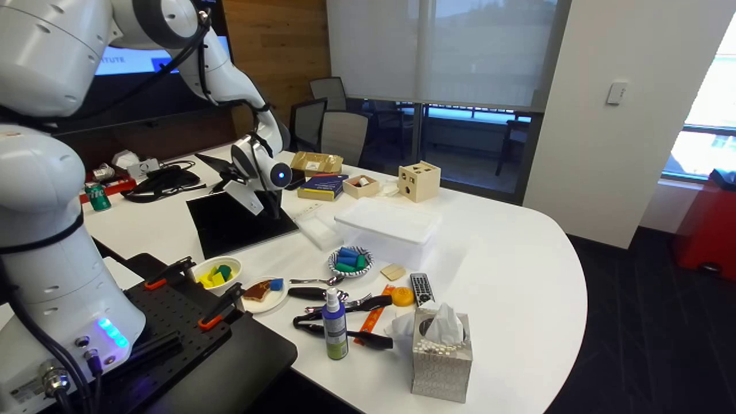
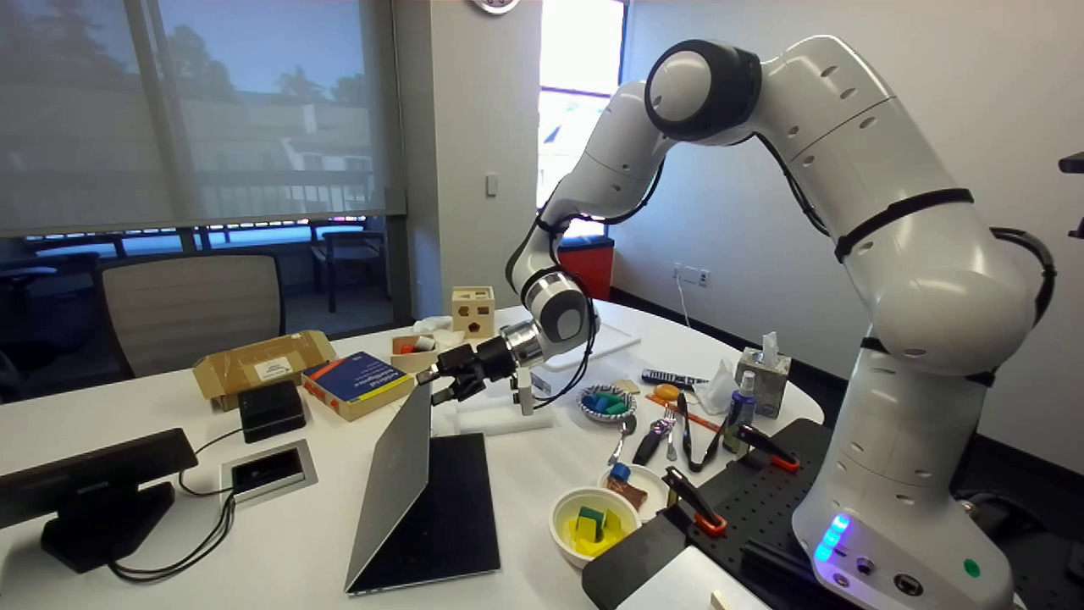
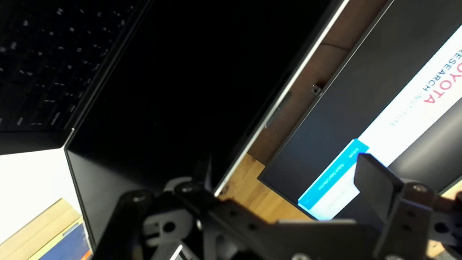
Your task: Open the laptop.
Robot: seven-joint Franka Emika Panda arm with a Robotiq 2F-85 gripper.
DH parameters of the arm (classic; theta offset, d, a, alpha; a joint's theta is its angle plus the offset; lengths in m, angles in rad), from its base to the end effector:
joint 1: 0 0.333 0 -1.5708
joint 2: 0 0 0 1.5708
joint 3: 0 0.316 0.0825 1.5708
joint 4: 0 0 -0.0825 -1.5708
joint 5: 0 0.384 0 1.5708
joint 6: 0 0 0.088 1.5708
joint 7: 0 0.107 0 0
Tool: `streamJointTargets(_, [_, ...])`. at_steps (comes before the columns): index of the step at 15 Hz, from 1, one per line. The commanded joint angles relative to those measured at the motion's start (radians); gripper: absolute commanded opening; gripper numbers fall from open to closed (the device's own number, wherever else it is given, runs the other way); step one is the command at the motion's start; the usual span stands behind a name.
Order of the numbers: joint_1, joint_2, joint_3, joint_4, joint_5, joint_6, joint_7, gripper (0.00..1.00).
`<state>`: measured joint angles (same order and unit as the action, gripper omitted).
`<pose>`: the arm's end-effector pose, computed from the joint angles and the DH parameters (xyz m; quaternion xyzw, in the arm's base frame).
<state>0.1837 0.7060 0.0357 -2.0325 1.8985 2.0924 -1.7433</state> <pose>0.5364 0.1680 0.0873 -0.8074 -0.1137 -0.2406 0.5266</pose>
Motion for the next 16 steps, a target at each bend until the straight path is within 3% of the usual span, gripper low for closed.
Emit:
streamJointTargets(1, [0.006, -0.016, 0.014, 0.024, -0.038, -0.05, 0.015, 1.0])
streamJointTargets(9, [0.007, 0.018, 0.029, 0.095, -0.123, -0.068, 0.043, 1.0])
streamJointTargets(16, [-0.011, 0.08, 0.052, 0.195, -0.185, -0.145, 0.141, 1.0])
